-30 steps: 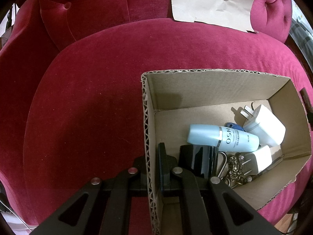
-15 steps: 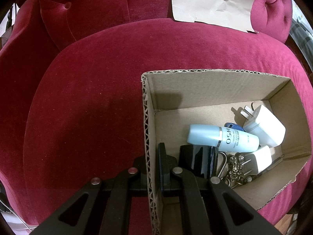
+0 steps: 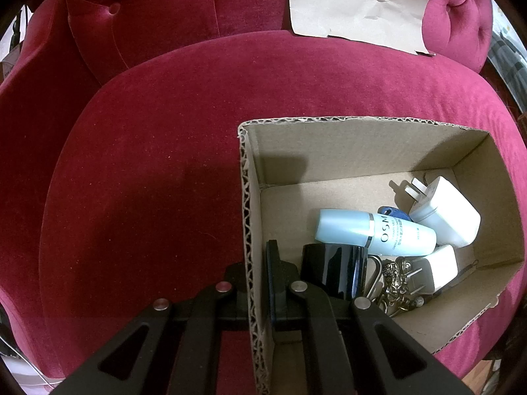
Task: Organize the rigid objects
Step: 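Lift the lipstick tube with the right gripper and carry it over the box, then open the right gripper to drop the lipstick tube into the box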
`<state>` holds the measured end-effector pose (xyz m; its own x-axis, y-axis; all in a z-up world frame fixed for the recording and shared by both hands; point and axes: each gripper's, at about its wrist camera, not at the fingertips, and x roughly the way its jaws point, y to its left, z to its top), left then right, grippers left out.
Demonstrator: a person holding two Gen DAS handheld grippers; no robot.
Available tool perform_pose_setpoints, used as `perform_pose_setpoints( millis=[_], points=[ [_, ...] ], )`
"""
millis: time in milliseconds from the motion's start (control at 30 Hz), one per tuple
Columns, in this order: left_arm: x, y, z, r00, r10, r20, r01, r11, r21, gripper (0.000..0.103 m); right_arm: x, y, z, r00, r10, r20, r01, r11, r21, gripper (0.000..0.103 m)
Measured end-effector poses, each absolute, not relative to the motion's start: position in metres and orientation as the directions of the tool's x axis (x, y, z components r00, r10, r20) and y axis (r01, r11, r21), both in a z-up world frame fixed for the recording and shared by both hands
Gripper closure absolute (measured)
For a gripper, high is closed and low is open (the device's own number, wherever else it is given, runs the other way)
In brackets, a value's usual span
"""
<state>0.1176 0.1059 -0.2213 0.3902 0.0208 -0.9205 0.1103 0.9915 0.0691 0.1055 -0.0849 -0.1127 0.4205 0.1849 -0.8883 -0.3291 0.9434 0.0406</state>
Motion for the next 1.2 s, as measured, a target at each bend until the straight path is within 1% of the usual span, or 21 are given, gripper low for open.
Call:
perform_pose_setpoints(
  millis=[600,1200],
  points=[
    [0.118,0.105,-0.221,0.390,0.020,-0.921,0.110,0.991,0.069,0.098,0.105,-0.033,-0.133,0.341,0.245,-0.907,-0.419,0.904,0.087,0.086],
    [0.118,0.105,-0.221,0.390,0.020,-0.921,0.109,0.992,0.067,0.098,0.120,-0.017,-0.164,0.281,0.263,-0.923,-0.372,0.916,0.148,0.086]
  ],
)
